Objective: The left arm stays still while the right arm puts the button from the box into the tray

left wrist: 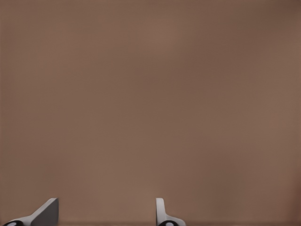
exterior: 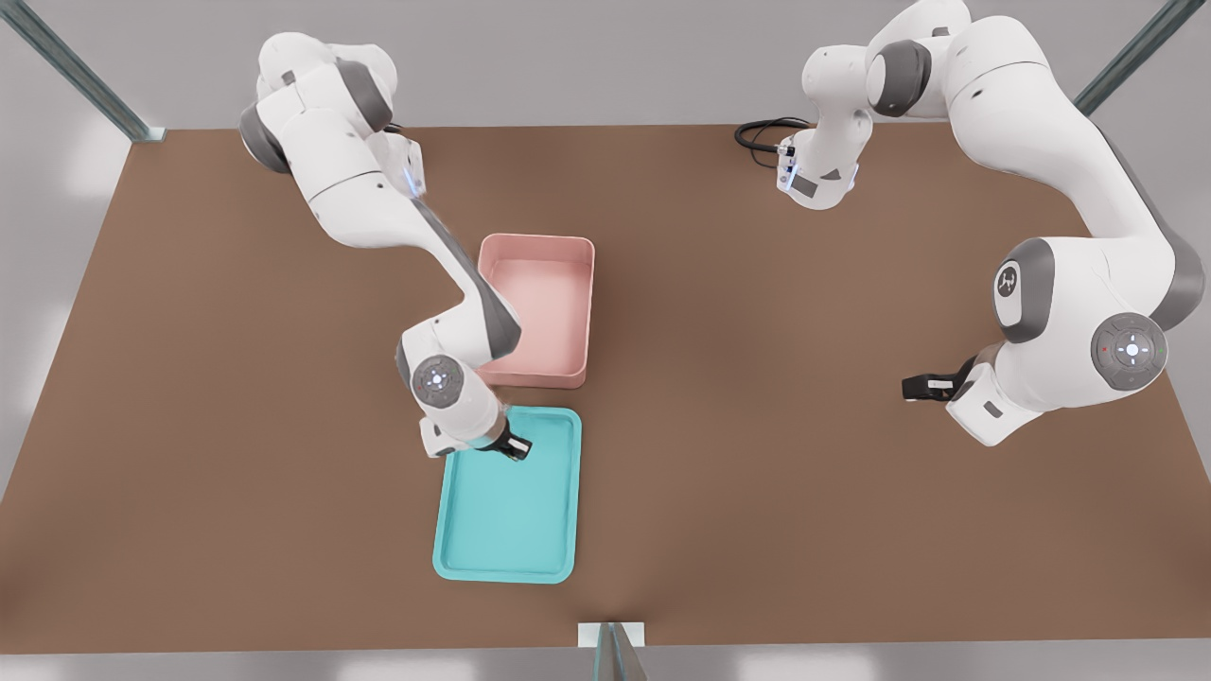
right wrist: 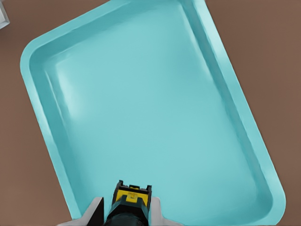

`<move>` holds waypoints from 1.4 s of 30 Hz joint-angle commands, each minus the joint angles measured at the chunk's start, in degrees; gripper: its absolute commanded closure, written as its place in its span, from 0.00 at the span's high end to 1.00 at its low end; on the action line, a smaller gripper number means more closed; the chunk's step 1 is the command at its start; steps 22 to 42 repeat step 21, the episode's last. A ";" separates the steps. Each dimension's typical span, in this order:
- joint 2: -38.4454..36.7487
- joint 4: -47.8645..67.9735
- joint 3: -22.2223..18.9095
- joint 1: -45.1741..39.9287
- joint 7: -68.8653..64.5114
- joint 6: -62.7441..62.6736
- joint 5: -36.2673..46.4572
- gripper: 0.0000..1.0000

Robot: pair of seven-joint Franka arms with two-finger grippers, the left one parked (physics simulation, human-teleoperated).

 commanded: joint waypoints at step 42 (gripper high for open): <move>-31.71 2.37 -9.21 -13.80 -55.72 -39.89 -7.87 1.00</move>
